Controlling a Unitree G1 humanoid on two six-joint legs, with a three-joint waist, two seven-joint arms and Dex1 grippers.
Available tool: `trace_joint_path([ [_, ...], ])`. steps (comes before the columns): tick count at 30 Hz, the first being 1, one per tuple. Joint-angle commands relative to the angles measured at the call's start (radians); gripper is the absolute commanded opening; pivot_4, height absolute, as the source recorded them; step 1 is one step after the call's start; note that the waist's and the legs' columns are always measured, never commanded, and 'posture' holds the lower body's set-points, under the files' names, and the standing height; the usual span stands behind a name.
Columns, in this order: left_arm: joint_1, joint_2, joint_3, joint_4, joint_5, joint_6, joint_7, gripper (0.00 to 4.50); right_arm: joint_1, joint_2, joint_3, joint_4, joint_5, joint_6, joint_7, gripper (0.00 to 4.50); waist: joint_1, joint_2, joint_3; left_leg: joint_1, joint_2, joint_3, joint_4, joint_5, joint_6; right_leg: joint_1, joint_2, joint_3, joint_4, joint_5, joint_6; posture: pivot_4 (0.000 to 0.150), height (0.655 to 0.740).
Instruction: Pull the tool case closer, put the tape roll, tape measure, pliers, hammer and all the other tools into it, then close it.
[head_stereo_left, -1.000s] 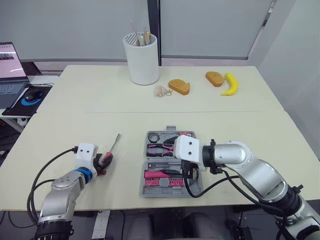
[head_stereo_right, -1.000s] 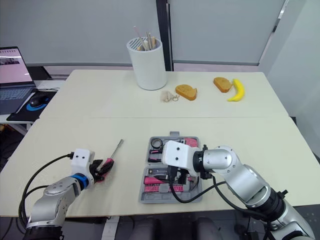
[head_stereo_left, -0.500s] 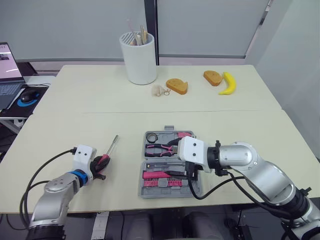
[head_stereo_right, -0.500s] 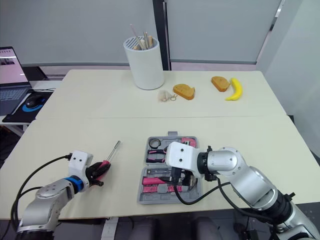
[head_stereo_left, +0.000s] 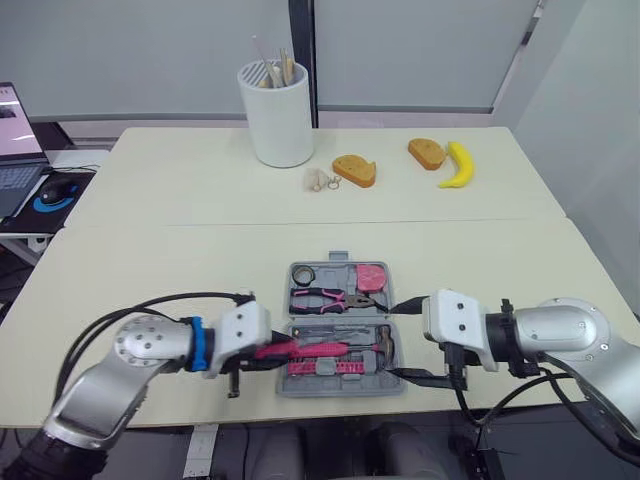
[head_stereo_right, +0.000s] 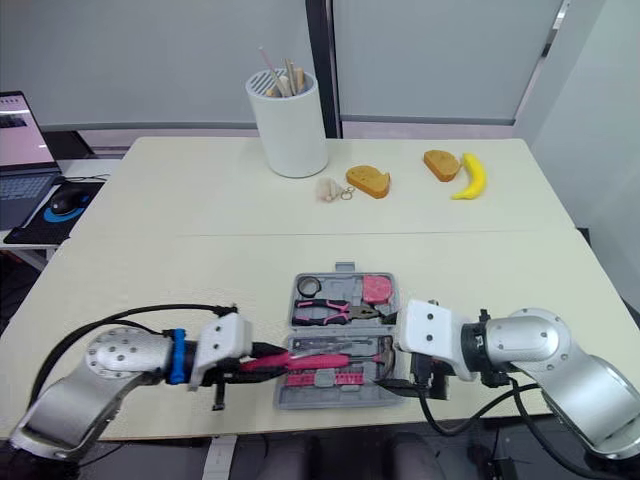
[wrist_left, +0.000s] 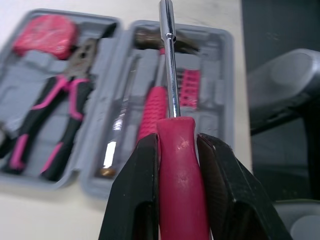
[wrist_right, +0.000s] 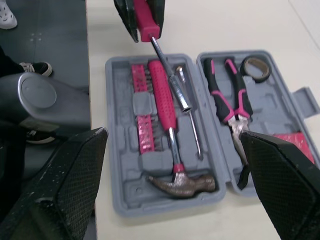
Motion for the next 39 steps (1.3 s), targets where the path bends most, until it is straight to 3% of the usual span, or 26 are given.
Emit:
trace_joint_path([
  [1,-0.031,-0.033,-0.128,-0.049,0.084,0.032,0.021,0.78,0.051,-0.042,-0.037,-0.043,0.001,-0.008,-0.009,4.5,0.001,0.0,0.0,0.0,0.0,0.0,0.0,0.0,0.0,0.0,0.0,0.0,0.0,0.0,0.0,0.15,0.74],
  [6,-0.036,-0.085,-0.226,-0.041,0.166,0.05,0.075,0.78,0.114,-0.064,-0.049,-0.071,0.006,-0.012,-0.031,4.5,0.001,-0.002,0.001,0.0,0.0,0.0,0.0,0.0,0.0,0.0,0.001,0.0,0.0,0.0,0.001,0.15,0.74],
  [11,-0.052,-0.136,-0.294,0.086,0.273,-0.037,0.119,0.78,0.152,-0.08,-0.043,-0.081,-0.001,-0.024,-0.039,4.5,0.002,-0.002,0.001,0.0,-0.001,0.0,0.0,0.0,0.0,0.0,0.001,0.0,0.0,-0.001,0.001,0.15,0.74],
  [21,-0.129,-0.236,-0.334,0.133,0.33,-0.006,0.135,0.78,0.157,-0.097,-0.045,-0.083,0.004,-0.031,-0.045,4.5,0.004,-0.001,0.001,0.001,-0.002,0.0,0.002,0.0,0.0,0.003,0.001,0.0,0.0,0.0,0.002,0.15,0.74],
  [32,-0.154,-0.144,-0.218,-0.085,0.215,0.234,0.074,0.78,0.147,-0.1,-0.074,-0.112,0.061,0.017,-0.059,4.5,0.001,-0.002,0.001,0.001,-0.001,-0.002,0.002,0.0,0.0,0.003,0.002,0.0,0.001,0.0,0.002,0.15,0.74],
  [39,-0.189,-0.116,-0.287,-0.063,0.247,0.197,0.046,0.78,0.119,-0.096,-0.053,-0.096,0.058,0.02,-0.066,4.5,0.002,-0.002,0.002,0.001,-0.002,-0.001,0.003,0.0,0.0,0.003,0.002,0.0,0.001,0.0,0.002,0.15,0.74],
])
